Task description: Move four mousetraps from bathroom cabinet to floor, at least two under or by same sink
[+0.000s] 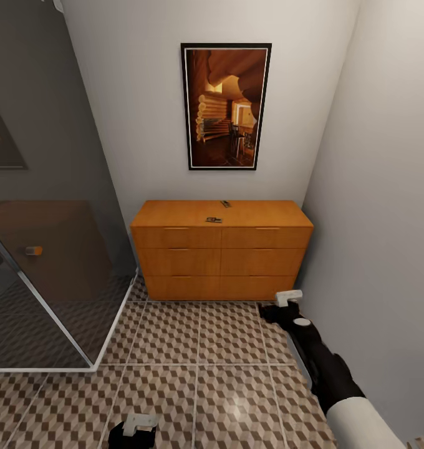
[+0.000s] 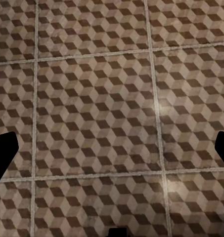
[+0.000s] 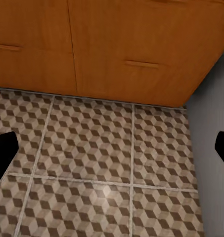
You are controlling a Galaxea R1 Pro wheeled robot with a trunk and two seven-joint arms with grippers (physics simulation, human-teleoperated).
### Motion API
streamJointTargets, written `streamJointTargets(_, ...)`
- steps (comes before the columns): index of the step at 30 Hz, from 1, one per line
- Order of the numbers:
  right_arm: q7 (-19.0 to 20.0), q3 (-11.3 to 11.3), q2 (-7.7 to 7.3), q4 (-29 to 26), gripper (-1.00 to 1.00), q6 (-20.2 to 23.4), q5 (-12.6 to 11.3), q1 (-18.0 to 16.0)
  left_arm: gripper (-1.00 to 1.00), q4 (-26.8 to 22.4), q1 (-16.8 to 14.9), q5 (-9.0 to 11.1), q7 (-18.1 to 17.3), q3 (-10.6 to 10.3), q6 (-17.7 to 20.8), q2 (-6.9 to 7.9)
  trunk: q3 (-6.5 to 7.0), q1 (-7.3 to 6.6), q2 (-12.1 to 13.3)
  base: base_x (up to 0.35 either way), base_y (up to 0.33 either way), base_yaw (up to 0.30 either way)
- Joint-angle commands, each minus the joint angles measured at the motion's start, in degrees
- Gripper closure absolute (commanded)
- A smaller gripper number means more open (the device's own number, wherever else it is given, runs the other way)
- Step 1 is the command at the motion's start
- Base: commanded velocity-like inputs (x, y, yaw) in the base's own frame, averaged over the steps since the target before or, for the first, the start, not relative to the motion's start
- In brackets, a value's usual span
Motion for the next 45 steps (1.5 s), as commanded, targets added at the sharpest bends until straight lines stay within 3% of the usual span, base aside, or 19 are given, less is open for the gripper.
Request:
streamJointTargets(1, -0.60, 0.11, -0.02, -2.04, -1.00, 2.04, 0.14, -0.25, -1.00, 0.25, -0.11, 0.35, 0.14, -0.49, -0.37, -0.05, -0.12, 0.04, -0.12, 0.000, 0.000, 0.000)
streamJointTargets(2, -1.45, 0.11, -0.02, -5.42, -1.00, 5.19, 0.14, -1.05, -1.00, 0.25, -0.11, 0.35, 0.14, -0.49, -0.38, -0.05, -0.12, 0.04, -0.12, 0.000, 0.000, 0.000)
streamJointTargets(7, -3.82, 0.11, -0.02, -11.02, -1.00, 12.78, 0.05, -5.48, -1.00, 0.24, -0.11, 0.35, 0.15, -0.49, -0.38, -0.05, -0.12, 0.04, -0.12, 0.000, 0.000, 0.000)
streamJointTargets(8, -4.43, 0.11, -0.02, -12.12, -1.00, 15.50, 0.02, -7.85, -1.00, 0.23, -0.11, 0.35, 0.13, -0.49, -0.37, -0.05, -0.12, 0.04, -0.12, 0.000, 0.000, 0.000)
streamJointTargets(9, -5.10, 0.11, 0.02, -13.25, -1.00, 20.00, -0.07, -13.28, -1.00, 0.24, -0.11, 0.35, 0.14, -0.49, -0.37, -0.05, -0.12, 0.04, -0.12, 0.000, 0.000, 0.000)
streamJointTargets(12, -5.32, 0.11, 0.16, -13.48, -1.00, 22.87, -0.10, -18.00, -1.00, 0.24, -0.11, 0.35, 0.13, -0.49, -0.39, -0.05, -0.12, 0.04, -0.12, 0.000, 0.000, 0.000)
streamJointTargets(13, -5.41, 0.11, 0.53, -13.35, -1.00, 24.74, -0.11, -21.36, -1.00, 0.24, -0.11, 0.35, 0.14, -0.49, -0.37, -0.05, -0.12, 0.04, -0.12, 0.000, 0.000, 0.000)
streamJointTargets(17, -5.50, 0.11, 1.74, -11.49, -1.00, 28.45, -0.07, -28.51, -1.00, 0.22, -0.11, 0.35, 0.10, -0.49, -0.34, -0.05, -0.12, 0.04, -0.12, 0.000, 0.000, 0.000)
streamJointTargets(18, -5.52, 0.11, 2.36, -9.16, -1.00, 29.72, -0.06, -32.22, -1.00, 0.23, -0.11, 0.35, 0.09, -0.49, -0.33, -0.05, -0.12, 0.04, -0.12, 0.000, 0.000, 0.000)
streamJointTargets(21, -5.49, 0.11, 3.43, -3.15, -1.00, 30.91, -0.09, -39.04, -1.00, 0.23, -0.11, 0.35, 0.10, -0.49, -0.33, -0.05, -0.12, 0.04, -0.12, 0.002, 0.000, 0.000)
streamJointTargets(24, -5.48, 0.11, 4.51, 1.21, -1.00, 31.03, -0.07, -43.35, -1.00, 0.23, -0.11, 0.35, 0.12, -0.49, -0.32, -0.05, -0.12, 0.04, -0.12, 0.051, 0.000, 0.000)
streamJointTargets(30, -5.48, 0.25, 5.91, 4.37, -1.00, 29.15, -0.08, -45.87, -1.00, 0.24, -0.11, 0.35, 0.13, -0.49, -0.32, -0.05, -0.12, 0.04, -0.12, 0.199, 0.000, 0.000)
streamJointTargets(45, -5.35, 0.28, 6.15, 10.82, -1.00, 24.44, -0.13, -46.36, -1.00, 0.25, -0.11, 0.35, 0.15, -0.49, -0.32, -0.05, -0.12, 0.04, -0.12, 0.320, 0.000, 0.000)
